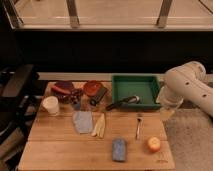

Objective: Place grapes in tray

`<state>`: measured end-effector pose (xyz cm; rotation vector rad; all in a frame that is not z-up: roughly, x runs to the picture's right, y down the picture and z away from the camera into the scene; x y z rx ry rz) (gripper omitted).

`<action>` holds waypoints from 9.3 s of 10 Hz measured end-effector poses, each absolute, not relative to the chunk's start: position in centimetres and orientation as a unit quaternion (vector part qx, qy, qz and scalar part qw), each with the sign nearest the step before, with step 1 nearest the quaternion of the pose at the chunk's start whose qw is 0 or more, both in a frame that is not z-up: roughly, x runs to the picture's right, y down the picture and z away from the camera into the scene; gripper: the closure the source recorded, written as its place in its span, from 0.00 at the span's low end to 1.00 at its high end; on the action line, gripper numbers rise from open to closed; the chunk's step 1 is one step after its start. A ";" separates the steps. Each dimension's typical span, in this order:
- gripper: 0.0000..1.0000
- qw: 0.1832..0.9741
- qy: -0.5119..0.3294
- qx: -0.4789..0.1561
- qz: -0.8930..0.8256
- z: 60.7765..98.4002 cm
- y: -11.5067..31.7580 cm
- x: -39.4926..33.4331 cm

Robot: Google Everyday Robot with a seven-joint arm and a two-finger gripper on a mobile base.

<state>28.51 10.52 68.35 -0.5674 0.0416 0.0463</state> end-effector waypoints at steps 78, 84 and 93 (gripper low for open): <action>0.35 0.845 -0.485 -0.077 0.209 86.2 1.6 -15.5; 0.69 0.840 -0.492 -0.102 0.207 87.8 2.0 -17.7; 1.00 0.830 -0.511 -0.101 0.199 85.7 1.4 -17.5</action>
